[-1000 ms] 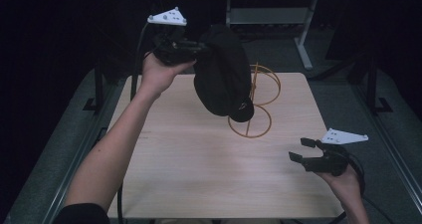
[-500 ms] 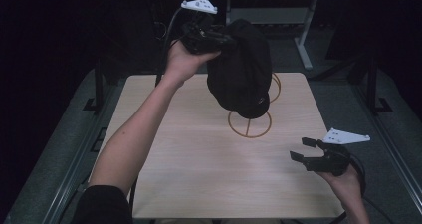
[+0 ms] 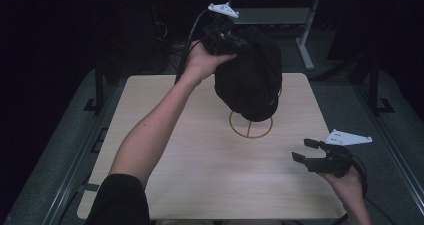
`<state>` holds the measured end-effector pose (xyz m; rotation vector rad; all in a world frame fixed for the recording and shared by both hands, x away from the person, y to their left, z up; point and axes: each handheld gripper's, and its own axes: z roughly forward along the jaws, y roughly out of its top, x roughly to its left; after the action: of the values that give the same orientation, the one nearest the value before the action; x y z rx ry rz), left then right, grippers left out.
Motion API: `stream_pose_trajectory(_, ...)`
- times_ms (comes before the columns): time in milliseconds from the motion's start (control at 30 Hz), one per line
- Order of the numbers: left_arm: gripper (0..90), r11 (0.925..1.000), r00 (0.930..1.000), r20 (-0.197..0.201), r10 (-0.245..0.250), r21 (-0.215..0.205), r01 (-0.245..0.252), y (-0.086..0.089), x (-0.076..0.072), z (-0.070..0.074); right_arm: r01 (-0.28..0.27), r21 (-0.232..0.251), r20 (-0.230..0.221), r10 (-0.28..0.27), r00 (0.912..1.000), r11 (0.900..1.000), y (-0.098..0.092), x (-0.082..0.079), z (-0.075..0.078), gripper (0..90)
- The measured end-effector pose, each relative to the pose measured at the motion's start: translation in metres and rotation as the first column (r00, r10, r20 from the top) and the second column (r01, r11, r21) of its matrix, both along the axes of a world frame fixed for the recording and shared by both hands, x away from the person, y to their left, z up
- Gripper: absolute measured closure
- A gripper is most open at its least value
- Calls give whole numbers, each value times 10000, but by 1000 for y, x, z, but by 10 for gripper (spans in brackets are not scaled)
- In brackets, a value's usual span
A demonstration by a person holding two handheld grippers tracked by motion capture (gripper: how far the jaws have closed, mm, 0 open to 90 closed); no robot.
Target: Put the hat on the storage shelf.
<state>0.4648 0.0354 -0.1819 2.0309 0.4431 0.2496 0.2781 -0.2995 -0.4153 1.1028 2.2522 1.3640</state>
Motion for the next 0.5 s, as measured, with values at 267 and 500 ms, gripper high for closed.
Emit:
stream_pose_trajectory(267,865,9995,9995,-324,68,311,-58,-20,12,-12,5,11,-14,-5,10000,10000,-2,1,-2,258)
stream_pose_trajectory(500,859,9950,9981,-606,80,995,-19,-41,23,-21,3,-104,-87,-4,10000,9999,2,2,-3,258)
